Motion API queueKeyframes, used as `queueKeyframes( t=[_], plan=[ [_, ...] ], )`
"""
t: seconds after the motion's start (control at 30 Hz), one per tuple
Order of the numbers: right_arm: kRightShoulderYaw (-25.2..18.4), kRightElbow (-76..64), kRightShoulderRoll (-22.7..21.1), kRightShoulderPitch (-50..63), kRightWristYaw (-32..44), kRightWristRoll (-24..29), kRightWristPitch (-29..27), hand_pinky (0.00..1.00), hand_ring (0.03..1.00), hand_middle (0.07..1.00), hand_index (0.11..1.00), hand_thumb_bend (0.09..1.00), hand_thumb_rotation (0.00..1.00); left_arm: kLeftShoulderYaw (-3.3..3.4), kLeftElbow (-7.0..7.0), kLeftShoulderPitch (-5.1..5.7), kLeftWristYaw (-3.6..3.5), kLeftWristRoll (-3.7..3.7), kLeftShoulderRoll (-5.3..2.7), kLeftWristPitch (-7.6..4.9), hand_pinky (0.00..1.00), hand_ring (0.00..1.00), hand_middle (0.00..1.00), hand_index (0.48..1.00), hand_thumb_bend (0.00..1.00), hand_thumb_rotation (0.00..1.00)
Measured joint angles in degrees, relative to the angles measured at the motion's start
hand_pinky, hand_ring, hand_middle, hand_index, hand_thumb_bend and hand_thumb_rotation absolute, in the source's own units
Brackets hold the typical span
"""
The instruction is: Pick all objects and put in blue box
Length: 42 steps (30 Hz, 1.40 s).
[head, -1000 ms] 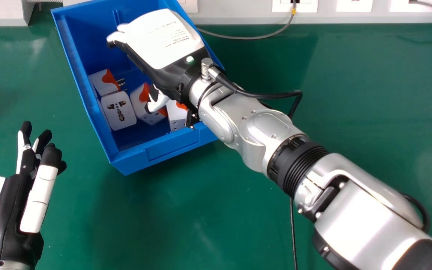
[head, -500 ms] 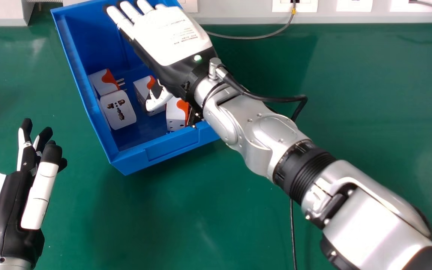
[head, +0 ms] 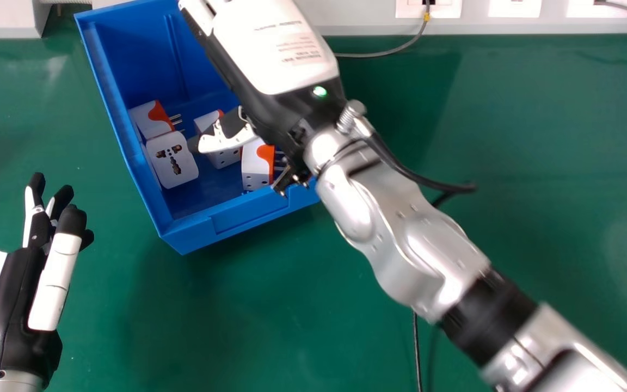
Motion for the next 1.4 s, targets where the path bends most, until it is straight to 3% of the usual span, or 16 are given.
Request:
queueKeyframes(
  t=[0.2,0.3,0.4,0.53,0.63,0.77,0.93,1.1,1.23,1.27,1.4],
  plan=[
    [-1.71,-18.74,-2.45,12.24,1.06,-0.46,0.44,1.0,1.0,1.0,1.0,0.564,0.25,0.18,0.2,-0.41,-0.18,-0.15,0.05,0.09,0.91,0.99,0.99,1.0,0.85,0.93],
    [-3.69,-24.64,-4.6,17.17,0.55,-0.27,-1.75,0.99,1.0,1.0,1.0,0.542,0.27,0.48,0.71,-0.66,-0.66,-0.59,0.12,0.03,0.92,0.99,0.99,1.0,0.86,0.93],
    [-6.71,-29.0,-7.58,23.22,-1.29,2.8,-7.44,0.98,1.0,1.0,1.0,0.527,0.28,0.72,1.79,-1.14,-1.13,-0.77,0.17,-0.08,0.92,0.99,0.99,1.0,0.86,0.93],
    [-11.13,-29.94,-10.9,31.35,-4.46,7.9,-15.9,0.97,1.0,1.0,1.0,0.509,0.29,1.03,1.88,-1.08,-1.38,-0.83,0.18,-0.19,0.92,0.99,0.99,1.0,0.86,0.93],
    [-14.53,-29.57,-12.35,36.63,-6.71,10.17,-20.31,0.94,1.0,1.0,1.0,0.456,0.39,1.36,2.24,-1.05,-1.66,-1.01,0.2,-0.61,0.91,0.99,0.99,1.0,0.86,0.92],
    [-19.03,-26.84,-12.26,43.47,-7.9,18.93,-26.61,0.92,1.0,1.0,1.0,0.405,0.52,1.74,4.8,-1.7,-1.91,-0.98,0.3,-3.01,0.91,0.98,0.99,1.0,0.86,0.92],
    [-22.71,-19.16,-10.99,46.42,-8.29,24.77,-31.72,0.92,1.0,1.0,1.0,0.36,0.59,2.46,7.55,-2.12,-1.91,-0.61,0.59,-5.24,0.9,0.98,0.99,1.0,0.86,0.91],
    [-25.02,-12.12,-7.67,46.36,-7.57,31.4,-33.27,0.93,1.0,1.0,1.0,0.337,0.68,3.43,8.91,-1.99,-1.37,0.01,0.87,-7.45,0.89,0.97,0.98,1.0,0.87,0.9],
    [-25.13,-9.04,-5.76,46.32,-4.86,34.28,-33.32,0.97,1.0,1.0,1.0,0.305,0.83,4.15,11.81,-2.56,-1.22,0.01,1.16,-10.08,0.88,0.97,0.98,1.0,0.88,0.89],
    [-25.14,-8.47,-5.58,46.32,-3.83,35.13,-33.27,0.98,1.0,1.0,1.0,0.295,0.89,4.36,12.14,-2.45,-1.13,0.01,1.15,-10.51,0.88,0.96,0.97,0.999,0.89,0.89],
    [-25.44,-7.97,-5.46,46.38,0.19,37.8,-32.71,0.99,1.0,1.0,1.0,0.29,0.95,4.7,12.61,-1.4,-0.94,0.02,1.15,-12.96,0.87,0.96,0.97,0.997,0.9,0.88]
  ],
)
